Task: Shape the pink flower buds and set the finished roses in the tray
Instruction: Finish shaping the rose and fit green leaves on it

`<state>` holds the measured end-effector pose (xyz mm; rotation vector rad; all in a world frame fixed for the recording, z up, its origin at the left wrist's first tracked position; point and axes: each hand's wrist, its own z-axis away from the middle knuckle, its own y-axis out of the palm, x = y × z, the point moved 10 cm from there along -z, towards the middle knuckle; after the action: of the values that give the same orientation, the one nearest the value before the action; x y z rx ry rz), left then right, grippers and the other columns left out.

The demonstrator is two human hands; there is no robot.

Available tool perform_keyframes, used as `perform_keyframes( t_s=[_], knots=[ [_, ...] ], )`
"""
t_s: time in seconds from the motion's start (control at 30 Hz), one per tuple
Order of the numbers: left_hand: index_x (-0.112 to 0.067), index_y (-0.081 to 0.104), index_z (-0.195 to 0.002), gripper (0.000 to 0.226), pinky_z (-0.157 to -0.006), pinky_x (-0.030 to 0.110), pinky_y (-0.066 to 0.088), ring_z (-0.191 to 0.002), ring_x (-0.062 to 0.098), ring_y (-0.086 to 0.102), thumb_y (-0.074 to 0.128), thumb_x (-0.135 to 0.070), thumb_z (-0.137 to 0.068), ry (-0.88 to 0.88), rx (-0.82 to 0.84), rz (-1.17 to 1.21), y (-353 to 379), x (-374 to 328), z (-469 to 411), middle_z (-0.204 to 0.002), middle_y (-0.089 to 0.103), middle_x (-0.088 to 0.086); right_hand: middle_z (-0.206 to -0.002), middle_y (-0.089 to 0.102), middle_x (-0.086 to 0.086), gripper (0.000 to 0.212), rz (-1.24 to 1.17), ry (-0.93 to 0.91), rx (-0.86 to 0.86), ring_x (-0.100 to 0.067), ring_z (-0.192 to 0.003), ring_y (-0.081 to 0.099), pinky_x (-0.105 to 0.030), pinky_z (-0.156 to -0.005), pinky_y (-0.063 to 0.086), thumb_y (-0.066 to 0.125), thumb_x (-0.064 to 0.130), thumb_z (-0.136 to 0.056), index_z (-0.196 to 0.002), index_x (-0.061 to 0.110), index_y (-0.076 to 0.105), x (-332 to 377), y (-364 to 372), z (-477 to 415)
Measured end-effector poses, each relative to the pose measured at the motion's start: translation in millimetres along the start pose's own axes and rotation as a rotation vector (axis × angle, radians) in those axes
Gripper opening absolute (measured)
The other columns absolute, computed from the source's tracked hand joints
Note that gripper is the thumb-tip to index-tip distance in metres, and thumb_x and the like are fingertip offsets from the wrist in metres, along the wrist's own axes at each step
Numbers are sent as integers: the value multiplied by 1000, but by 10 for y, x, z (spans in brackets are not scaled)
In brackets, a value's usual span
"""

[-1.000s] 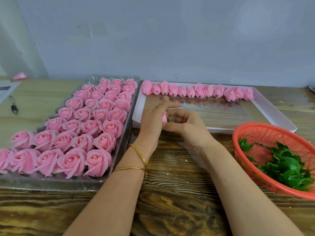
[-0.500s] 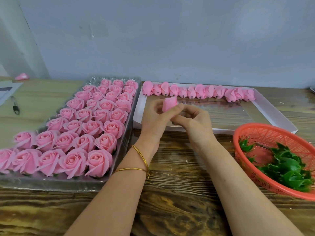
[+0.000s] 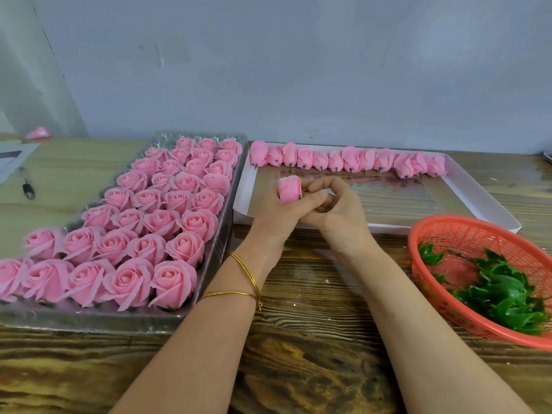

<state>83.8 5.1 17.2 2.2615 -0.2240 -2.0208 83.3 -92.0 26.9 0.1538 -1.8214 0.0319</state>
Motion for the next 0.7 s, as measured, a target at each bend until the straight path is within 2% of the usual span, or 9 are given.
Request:
perform_keyframes(
  t_s=[0.1, 0.23, 0.33, 0.4, 0.47, 0.53, 0.63, 0.7],
  knots=[
    [-7, 71, -101, 21, -84, 38, 57, -87, 24, 71, 74, -6, -80, -7, -17, 20, -24, 57, -31, -90, 75, 13, -68, 69, 3, 52, 41, 13, 5, -7, -66, 67, -21, -61, 53, 74, -16, -62, -94, 14, 45, -36, -14, -5],
    [-21, 75, -79, 9, -85, 40, 55, -82, 23, 71, 75, -15, -73, 23, -57, 25, -55, 79, -61, -81, 75, 8, -79, 75, 2, 56, 42, 8, 46, -7, -72, 70, -20, -66, 53, 71, -21, -68, -98, 14, 41, -40, 43, -11],
    [-27, 77, -75, 6, -78, 35, 57, -82, 20, 72, 72, -24, -73, 54, -67, 8, -65, 58, -62, -80, 75, 3, -88, 77, 4, 57, 43, 5, 59, -5, -75, 71, -18, -68, 53, 71, -21, -70, -102, 14, 38, -38, 53, -14],
    [-29, 76, -74, 7, -73, 28, 57, -80, 17, 72, 72, -25, -77, 64, -75, -6, -78, 49, -54, -79, 75, 1, -94, 77, 1, 57, 58, 8, 55, -8, -80, 72, -22, -72, 54, 72, -18, -71, -105, 14, 39, -48, 48, -13],
    [-23, 76, -78, 7, -70, 24, 56, -80, 15, 72, 71, -21, -84, 73, -91, -18, -108, 53, -53, -79, 75, 1, -97, 76, -4, 57, 65, 17, 44, -13, -85, 72, -27, -77, 56, 73, -15, -71, -108, 14, 41, -65, 42, -11],
    [-15, 74, -86, 6, -74, 27, 58, -82, 16, 72, 70, -20, -87, 64, -101, -32, -128, 64, -51, -82, 75, 3, -97, 77, -5, 55, 72, 26, 40, -15, -86, 72, -29, -80, 57, 74, -14, -71, -109, 14, 44, -76, 44, -14],
    [-4, 72, -94, 18, -80, 33, 58, -85, 19, 72, 69, -21, -88, 54, -114, -40, -131, 67, -44, -86, 75, 7, -97, 76, -7, 54, 87, 32, 44, -19, -87, 72, -34, -83, 58, 73, -13, -71, -109, 15, 48, -78, 57, -13],
    [-1, 71, -96, 21, -77, 29, 58, -83, 18, 72, 68, -21, -89, 73, -123, -41, -126, 43, -35, -86, 75, 8, -96, 75, -11, 52, 89, 25, 42, -17, -84, 71, -33, -81, 58, 72, -15, -71, -108, 14, 50, -56, 63, -11]
  ],
)
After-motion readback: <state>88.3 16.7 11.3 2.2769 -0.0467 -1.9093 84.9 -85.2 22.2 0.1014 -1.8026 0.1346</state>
